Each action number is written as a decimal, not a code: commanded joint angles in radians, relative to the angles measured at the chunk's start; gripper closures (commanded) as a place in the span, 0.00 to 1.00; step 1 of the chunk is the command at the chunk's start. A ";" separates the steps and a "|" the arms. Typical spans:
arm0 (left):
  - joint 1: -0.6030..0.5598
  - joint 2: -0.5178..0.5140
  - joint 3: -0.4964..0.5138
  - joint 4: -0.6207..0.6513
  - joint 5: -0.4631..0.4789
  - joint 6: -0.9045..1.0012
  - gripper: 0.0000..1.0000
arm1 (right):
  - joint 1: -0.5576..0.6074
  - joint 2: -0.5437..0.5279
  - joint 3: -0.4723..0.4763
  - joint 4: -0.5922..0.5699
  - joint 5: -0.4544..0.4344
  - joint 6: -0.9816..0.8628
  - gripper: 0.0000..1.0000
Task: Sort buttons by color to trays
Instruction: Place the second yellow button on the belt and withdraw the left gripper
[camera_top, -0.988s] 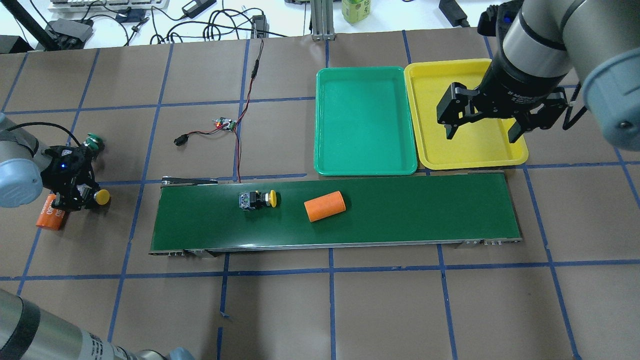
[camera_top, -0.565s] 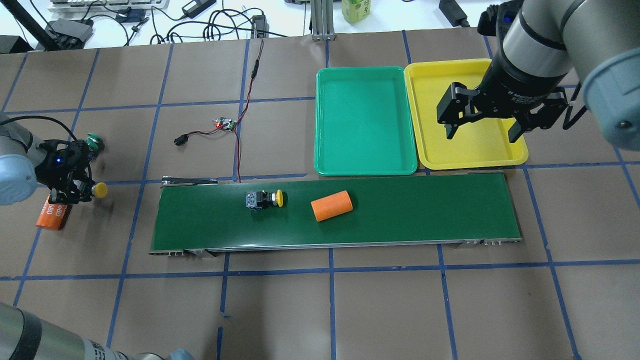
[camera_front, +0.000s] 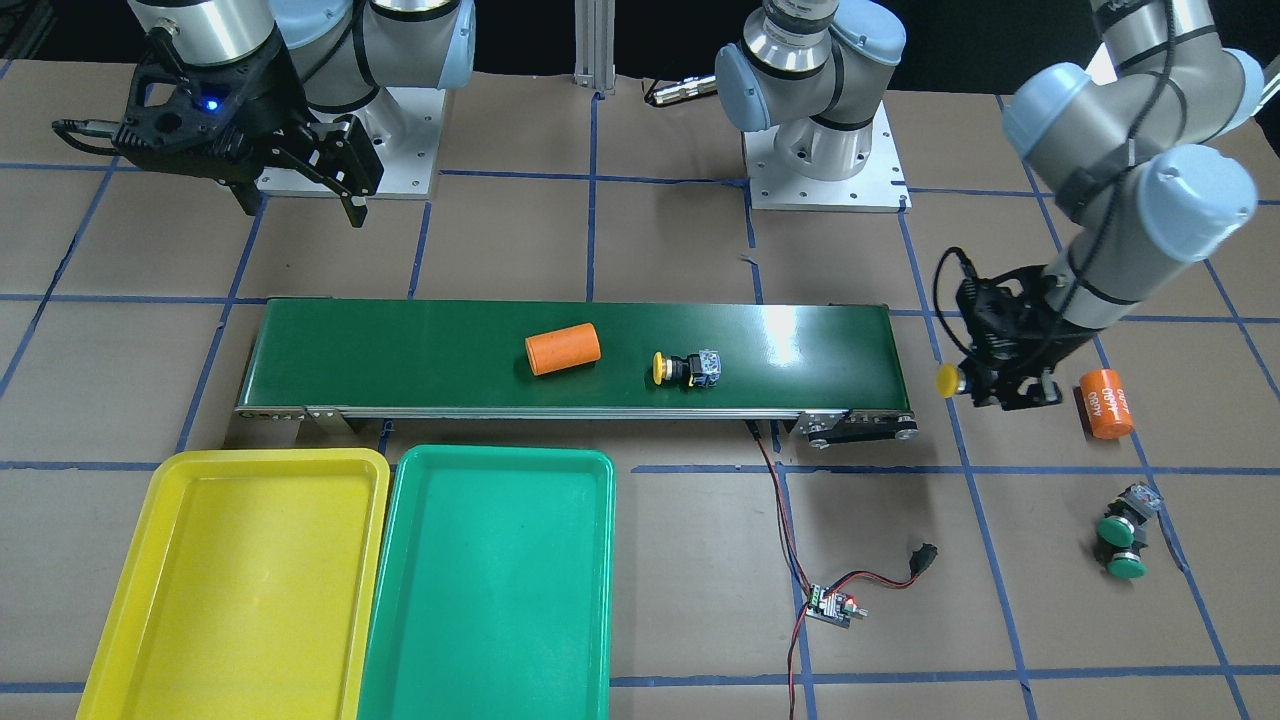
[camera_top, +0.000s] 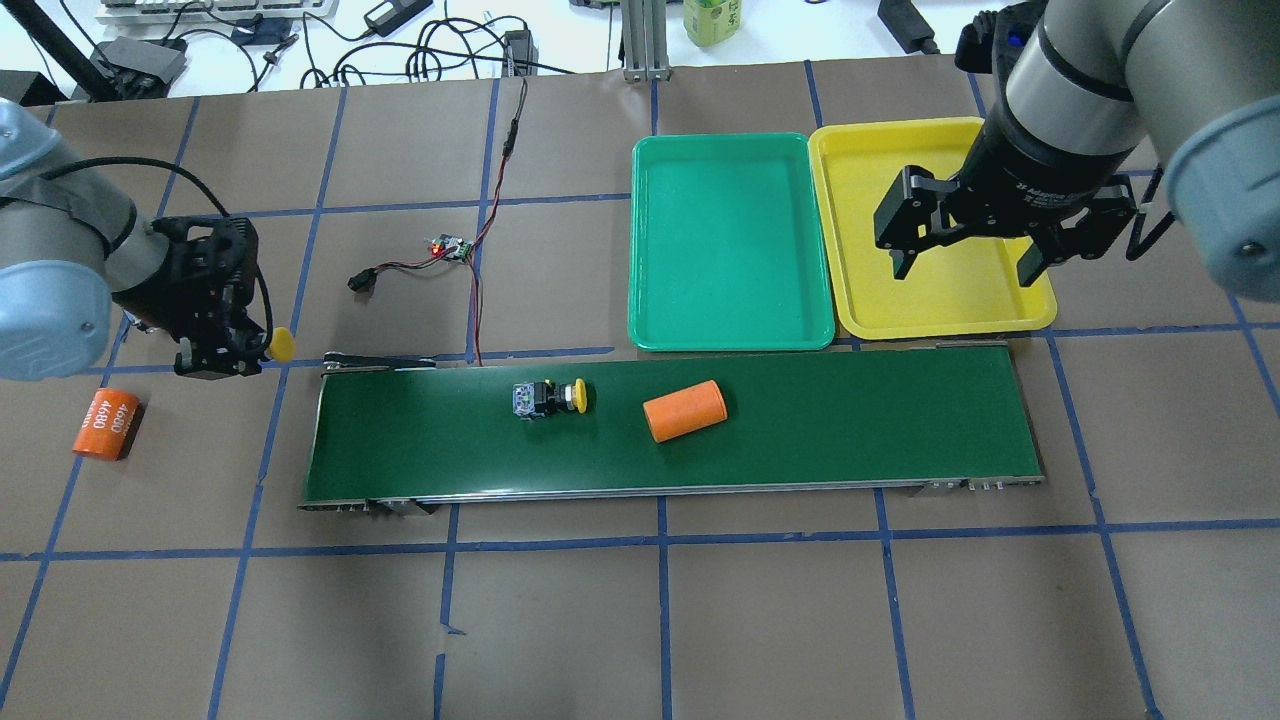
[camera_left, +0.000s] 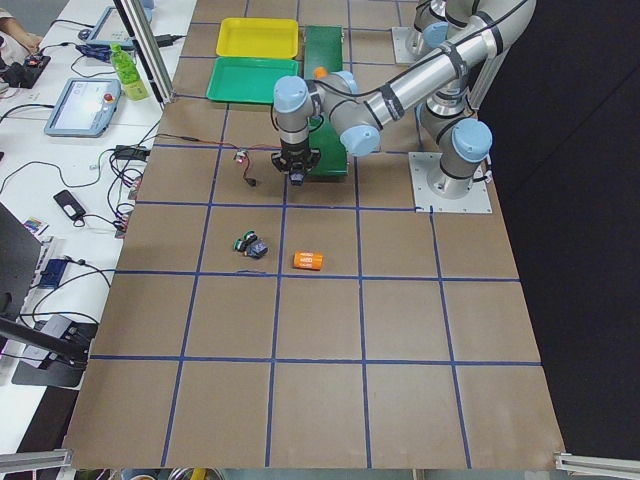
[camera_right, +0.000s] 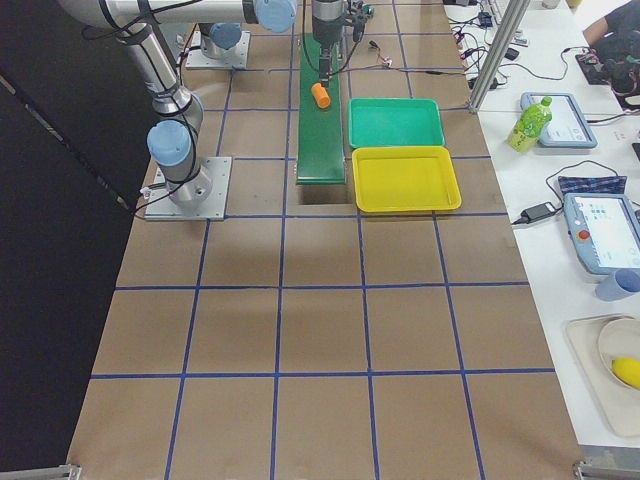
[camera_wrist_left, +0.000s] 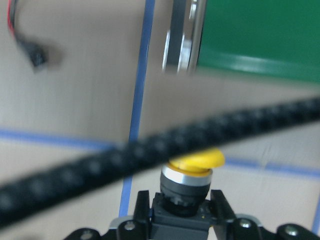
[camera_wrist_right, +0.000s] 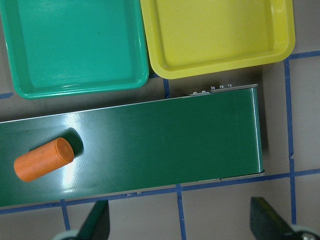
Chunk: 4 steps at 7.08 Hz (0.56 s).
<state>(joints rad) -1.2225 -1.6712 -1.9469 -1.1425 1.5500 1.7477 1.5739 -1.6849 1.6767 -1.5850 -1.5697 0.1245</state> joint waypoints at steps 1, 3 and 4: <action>-0.154 0.056 -0.078 -0.002 -0.004 -0.242 1.00 | 0.000 0.001 0.000 0.002 0.000 0.001 0.00; -0.279 0.053 -0.108 0.004 0.001 -0.353 1.00 | 0.000 0.001 0.001 0.004 -0.001 0.001 0.00; -0.281 0.053 -0.144 0.038 0.004 -0.350 0.81 | 0.000 0.001 0.000 0.004 -0.001 0.000 0.00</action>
<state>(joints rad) -1.4789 -1.6184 -2.0565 -1.1312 1.5509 1.4145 1.5739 -1.6843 1.6773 -1.5818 -1.5703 0.1251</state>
